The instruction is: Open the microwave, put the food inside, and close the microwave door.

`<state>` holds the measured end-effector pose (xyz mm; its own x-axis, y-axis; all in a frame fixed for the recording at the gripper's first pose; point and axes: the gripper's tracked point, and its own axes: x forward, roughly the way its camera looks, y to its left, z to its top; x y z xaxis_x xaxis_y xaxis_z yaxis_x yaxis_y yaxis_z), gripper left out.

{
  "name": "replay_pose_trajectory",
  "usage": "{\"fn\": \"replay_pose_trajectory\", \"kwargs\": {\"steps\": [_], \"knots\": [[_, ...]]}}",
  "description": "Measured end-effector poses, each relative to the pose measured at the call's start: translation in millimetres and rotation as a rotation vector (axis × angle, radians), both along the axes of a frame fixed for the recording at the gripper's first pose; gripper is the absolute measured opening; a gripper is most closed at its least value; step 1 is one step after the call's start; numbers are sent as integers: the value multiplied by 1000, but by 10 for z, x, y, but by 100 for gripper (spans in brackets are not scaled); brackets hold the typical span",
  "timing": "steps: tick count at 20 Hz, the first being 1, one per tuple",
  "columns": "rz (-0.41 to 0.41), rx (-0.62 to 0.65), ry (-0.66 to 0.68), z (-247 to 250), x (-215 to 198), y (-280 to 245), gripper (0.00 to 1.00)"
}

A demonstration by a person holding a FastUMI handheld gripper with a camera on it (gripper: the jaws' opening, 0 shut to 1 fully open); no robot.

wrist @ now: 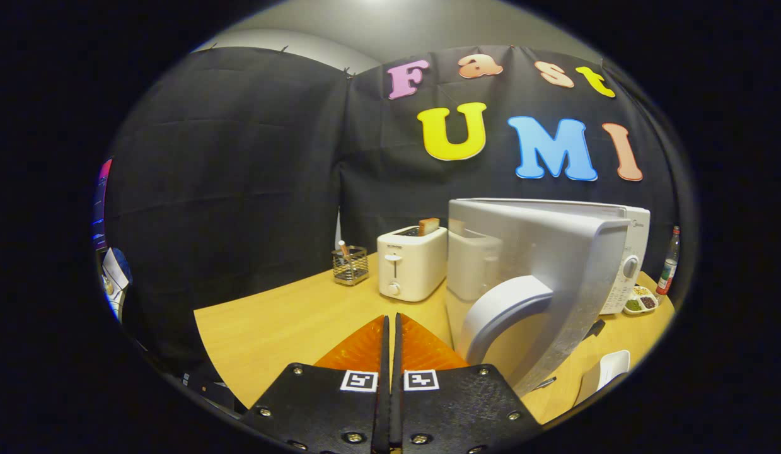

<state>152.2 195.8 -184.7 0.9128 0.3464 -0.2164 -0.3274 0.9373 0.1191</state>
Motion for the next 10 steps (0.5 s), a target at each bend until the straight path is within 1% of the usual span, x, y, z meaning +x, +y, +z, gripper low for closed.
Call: {"fn": "replay_pose_trajectory", "kwargs": {"steps": [2, 4, 10], "knots": [[-74, -10, 7, -53, 87, -352, 1], [-127, -18, 0, -34, 213, -633, 1], [-347, -67, -8, -76, 734, -1510, 1]]}}
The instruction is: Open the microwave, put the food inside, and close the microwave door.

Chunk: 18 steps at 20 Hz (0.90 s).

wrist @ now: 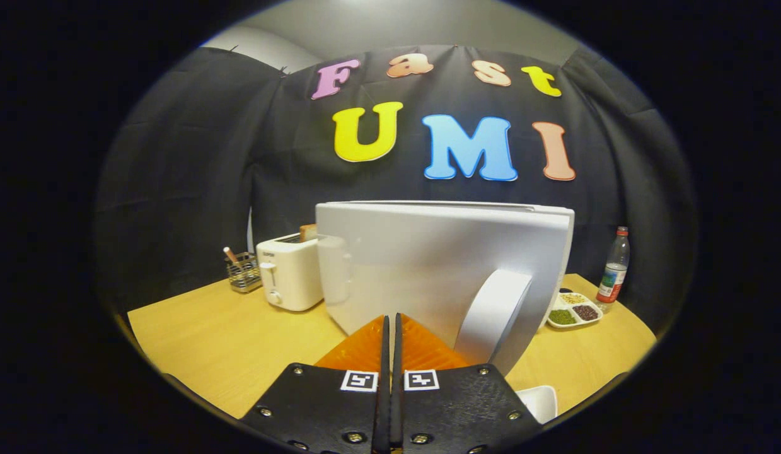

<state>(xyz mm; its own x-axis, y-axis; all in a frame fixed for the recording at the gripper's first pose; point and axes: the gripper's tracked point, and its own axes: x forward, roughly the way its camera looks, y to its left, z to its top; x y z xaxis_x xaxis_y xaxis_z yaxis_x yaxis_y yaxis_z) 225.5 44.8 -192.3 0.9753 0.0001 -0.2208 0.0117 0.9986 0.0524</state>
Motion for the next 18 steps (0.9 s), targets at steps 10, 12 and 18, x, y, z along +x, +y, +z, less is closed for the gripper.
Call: {"fn": "replay_pose_trajectory", "kwargs": {"steps": [10, 12, 18], "knots": [[-172, -155, -26, 70, 743, -750, 1], [-175, -165, -26, 71, 835, -779, 1], [-205, -162, -19, -30, 1089, -912, 1]]}}
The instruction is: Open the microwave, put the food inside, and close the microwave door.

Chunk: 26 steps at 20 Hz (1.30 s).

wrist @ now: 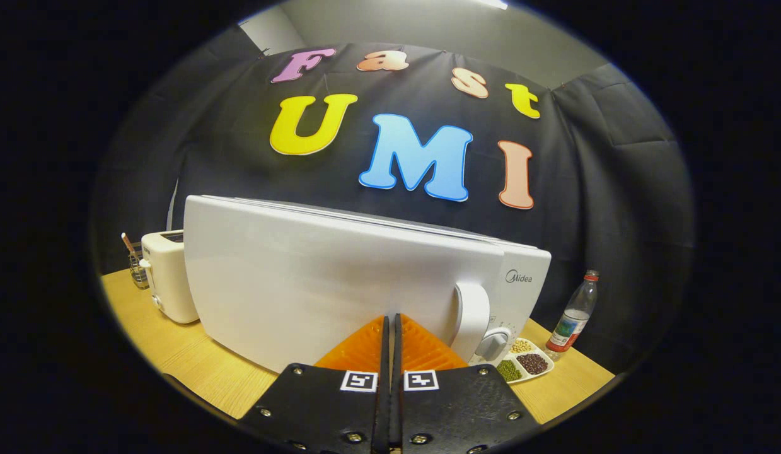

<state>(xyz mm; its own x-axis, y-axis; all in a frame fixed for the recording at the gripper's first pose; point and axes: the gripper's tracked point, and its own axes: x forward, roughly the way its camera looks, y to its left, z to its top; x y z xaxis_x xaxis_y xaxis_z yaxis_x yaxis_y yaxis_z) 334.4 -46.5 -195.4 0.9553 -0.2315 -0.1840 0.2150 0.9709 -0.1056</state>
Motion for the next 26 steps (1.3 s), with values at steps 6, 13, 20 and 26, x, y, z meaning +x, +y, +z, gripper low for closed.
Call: {"fn": "replay_pose_trajectory", "kwargs": {"steps": [6, 13, 20, 26], "knots": [[-21, 61, -47, -3, 132, -85, 1], [-17, 19, -27, -13, 91, 7, 5], [83, 109, 3, 75, -219, 270, 4], [221, 150, -34, 666, -1210, 465, 3]]}}
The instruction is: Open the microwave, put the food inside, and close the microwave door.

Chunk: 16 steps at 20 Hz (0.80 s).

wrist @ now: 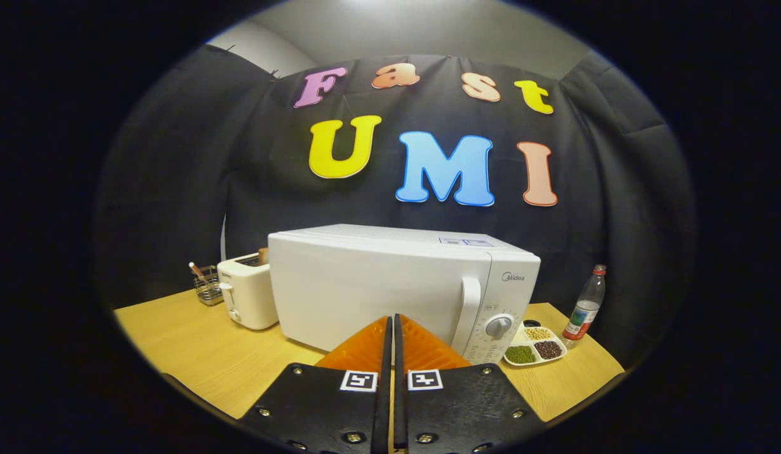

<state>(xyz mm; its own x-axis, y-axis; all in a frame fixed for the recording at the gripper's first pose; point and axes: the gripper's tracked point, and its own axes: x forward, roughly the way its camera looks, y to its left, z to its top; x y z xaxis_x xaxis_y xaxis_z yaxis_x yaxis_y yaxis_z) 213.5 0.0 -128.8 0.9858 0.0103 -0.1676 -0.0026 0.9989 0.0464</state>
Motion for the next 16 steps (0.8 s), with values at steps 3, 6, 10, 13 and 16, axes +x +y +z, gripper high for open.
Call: {"fn": "replay_pose_trajectory", "kwargs": {"steps": [3, 6, 10, 13, 16], "knots": [[21, 64, -38, 374, -529, 25, 4], [19, 37, -88, 708, -950, -54, 3], [34, 19, -112, 1164, -1467, -147, 3], [8, 11, -153, 1460, -1899, -324, 3], [26, 19, -174, 1577, -2314, -334, 3]]}}
